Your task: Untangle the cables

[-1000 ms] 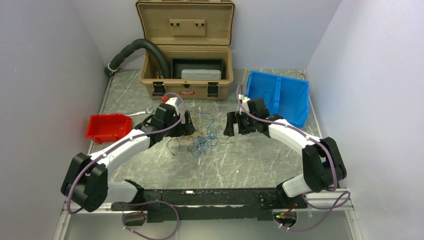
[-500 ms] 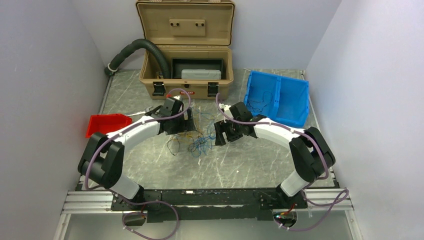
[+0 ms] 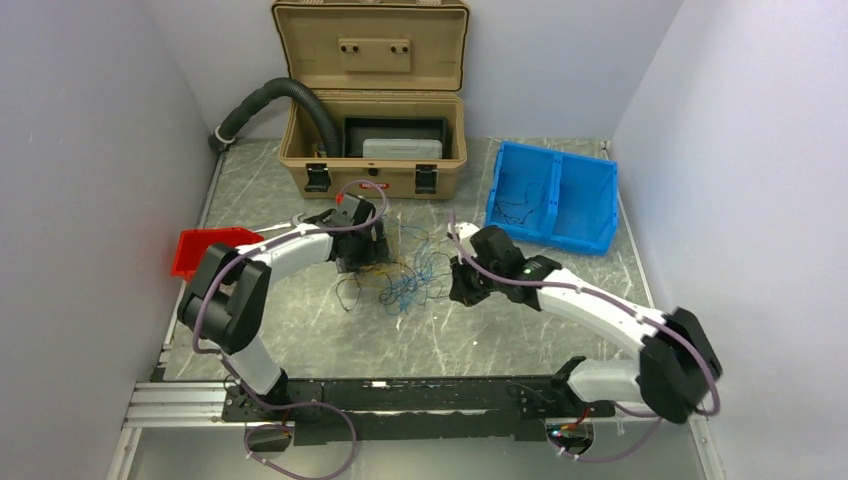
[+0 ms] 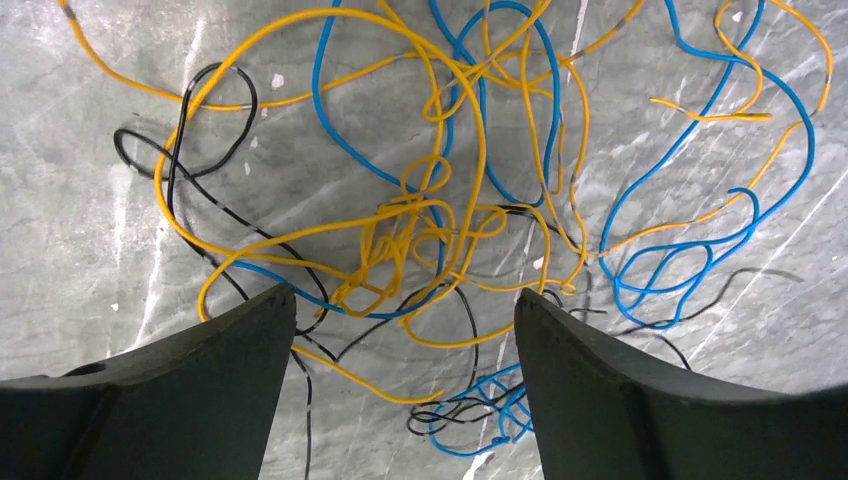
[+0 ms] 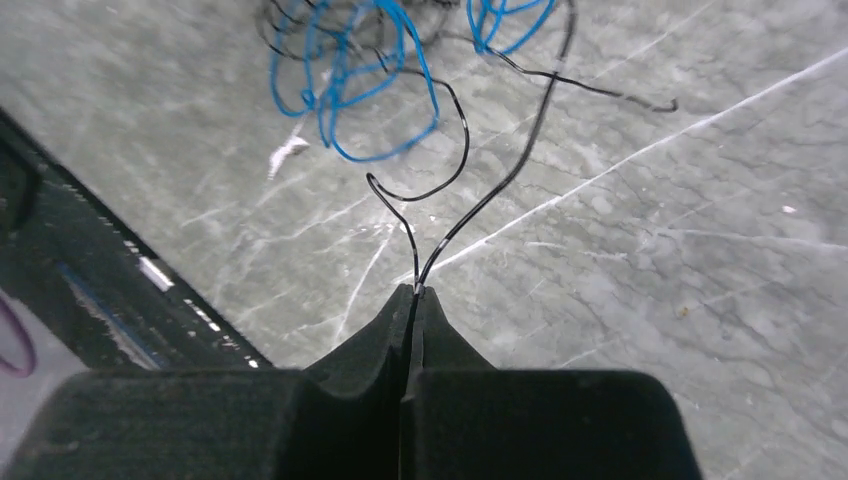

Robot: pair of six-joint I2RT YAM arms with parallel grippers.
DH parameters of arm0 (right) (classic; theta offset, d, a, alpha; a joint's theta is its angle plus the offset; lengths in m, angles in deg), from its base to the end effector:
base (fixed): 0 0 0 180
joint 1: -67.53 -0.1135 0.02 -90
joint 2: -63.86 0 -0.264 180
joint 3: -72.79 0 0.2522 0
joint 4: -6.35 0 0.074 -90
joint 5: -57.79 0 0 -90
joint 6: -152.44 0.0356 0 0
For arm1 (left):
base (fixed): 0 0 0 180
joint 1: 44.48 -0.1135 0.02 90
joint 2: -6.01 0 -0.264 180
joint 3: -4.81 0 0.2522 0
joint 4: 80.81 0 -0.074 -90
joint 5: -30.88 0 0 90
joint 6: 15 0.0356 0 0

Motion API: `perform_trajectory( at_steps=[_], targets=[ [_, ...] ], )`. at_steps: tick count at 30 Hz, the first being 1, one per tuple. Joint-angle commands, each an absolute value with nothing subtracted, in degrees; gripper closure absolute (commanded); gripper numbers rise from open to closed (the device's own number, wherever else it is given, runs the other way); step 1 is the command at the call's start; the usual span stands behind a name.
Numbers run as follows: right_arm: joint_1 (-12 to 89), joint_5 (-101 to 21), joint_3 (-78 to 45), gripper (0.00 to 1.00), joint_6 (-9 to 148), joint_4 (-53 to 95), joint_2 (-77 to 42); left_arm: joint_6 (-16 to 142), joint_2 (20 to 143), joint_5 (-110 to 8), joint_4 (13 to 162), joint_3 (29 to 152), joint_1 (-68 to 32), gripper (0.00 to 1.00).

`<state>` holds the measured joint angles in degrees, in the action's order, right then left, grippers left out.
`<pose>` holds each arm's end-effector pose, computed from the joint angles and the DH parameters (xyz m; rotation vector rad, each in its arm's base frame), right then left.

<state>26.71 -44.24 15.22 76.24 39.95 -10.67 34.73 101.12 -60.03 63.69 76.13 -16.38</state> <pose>0.1919 0.1755 0.2103 -0.6880 2.4522 0.6568 0.2916 -0.1551 0.1805 -0.2880 2.6466 -0.3933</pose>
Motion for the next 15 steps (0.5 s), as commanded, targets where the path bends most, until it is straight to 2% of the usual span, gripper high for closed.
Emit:
perform_trajectory(
  at_steps=[1,3,4,5,7,8,15],
  targets=[
    [26.7,-42.78,16.13,1.0,78.17,45.52,-1.24,32.74,103.41,-60.71,65.46,79.17,-16.01,0.2],
    [26.73,-42.14,16.26,1.0,79.3,47.79,1.19,32.43,104.7,-61.02,66.03,79.82,-15.84,0.28],
    [26.67,-41.43,16.24,1.0,80.21,48.8,2.45,32.26,105.32,-61.16,66.28,79.93,-15.77,0.38],
    [26.62,-39.85,16.09,1.0,81.37,49.66,3.64,31.99,105.82,-61.57,66.41,80.14,-15.78,0.53],
    [26.65,-33.96,15.81,1.0,84.83,51.62,6.88,31.25,106.35,-63.25,65.27,80.62,-15.76,0.94],
    [26.74,-29.31,15.45,1.0,86.63,52.78,8.7,31.01,106.37,-64.39,64.46,80.89,-15.76,1.0],
    [31.36,-0.81,10.49,1.0,100.5,66.53,18.89,28.73,99.5,-71.98,61.79,76.57,-18.39,1.0]
  ],
)
